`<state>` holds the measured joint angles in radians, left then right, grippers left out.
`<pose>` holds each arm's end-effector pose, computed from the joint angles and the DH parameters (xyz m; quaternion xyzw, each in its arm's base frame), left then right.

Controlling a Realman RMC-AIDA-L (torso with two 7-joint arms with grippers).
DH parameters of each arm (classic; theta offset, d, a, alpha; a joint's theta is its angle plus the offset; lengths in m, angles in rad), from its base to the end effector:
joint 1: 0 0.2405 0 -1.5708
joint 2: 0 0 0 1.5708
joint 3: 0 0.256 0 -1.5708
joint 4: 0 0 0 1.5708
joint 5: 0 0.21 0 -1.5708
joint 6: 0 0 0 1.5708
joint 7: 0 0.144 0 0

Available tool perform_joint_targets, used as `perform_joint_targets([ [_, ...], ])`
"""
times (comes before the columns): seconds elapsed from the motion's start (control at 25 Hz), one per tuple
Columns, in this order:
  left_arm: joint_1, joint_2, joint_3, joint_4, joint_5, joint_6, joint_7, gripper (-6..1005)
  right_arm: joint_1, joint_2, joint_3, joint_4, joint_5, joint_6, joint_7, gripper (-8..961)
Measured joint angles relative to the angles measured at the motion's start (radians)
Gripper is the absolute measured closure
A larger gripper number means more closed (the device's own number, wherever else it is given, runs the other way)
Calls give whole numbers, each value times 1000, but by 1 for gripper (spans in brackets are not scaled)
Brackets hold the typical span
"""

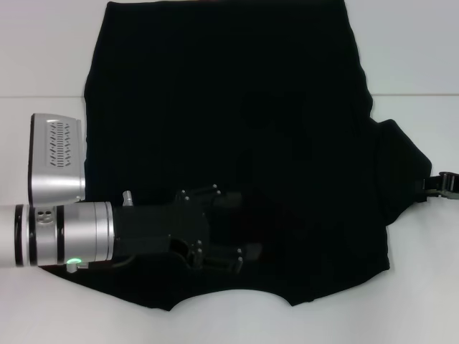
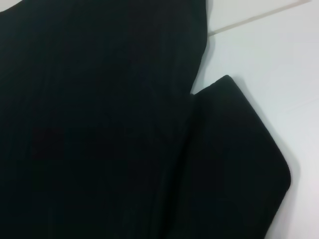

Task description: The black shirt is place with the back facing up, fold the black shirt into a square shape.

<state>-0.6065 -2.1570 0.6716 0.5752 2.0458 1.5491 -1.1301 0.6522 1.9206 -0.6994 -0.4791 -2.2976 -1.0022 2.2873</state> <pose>-0.2289 0.3267 -0.0466 -0.9566 -0.1023 -0.2541 0.0995 0.3403 0.3966 0.0416 -0.7316 0.6088 0.1078 0.2872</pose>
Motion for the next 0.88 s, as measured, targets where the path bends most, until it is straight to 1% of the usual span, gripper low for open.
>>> perform_joint_targets([
  [0.12, 0, 0, 0, 0, 0, 0, 0, 51, 1, 2, 0, -1, 0, 0, 0, 499],
  [0.24, 1, 1, -2, 1, 0, 0, 0, 51, 3, 4, 0, -2, 0, 0, -3, 750],
  [0.44, 1, 2, -8, 2, -1, -1, 0, 51, 1, 5, 2, -7, 5, 13, -7, 948],
  [0.56, 1, 2, -10, 2, -3, -1, -1, 51, -7, 7, 27, -9, 11, 23, -18, 945],
  [0.64, 1, 2, -10, 2, -4, -1, -2, 50, -12, 6, 64, -9, 11, 22, -42, 943],
  [0.72, 1, 1, -10, 2, -4, 1, -3, 50, -17, 3, 97, -9, 12, 18, -62, 941],
  [0.88, 3, 0, -10, 2, -6, 6, -5, 50, -30, -4, 133, -12, 12, 19, -69, 938],
])
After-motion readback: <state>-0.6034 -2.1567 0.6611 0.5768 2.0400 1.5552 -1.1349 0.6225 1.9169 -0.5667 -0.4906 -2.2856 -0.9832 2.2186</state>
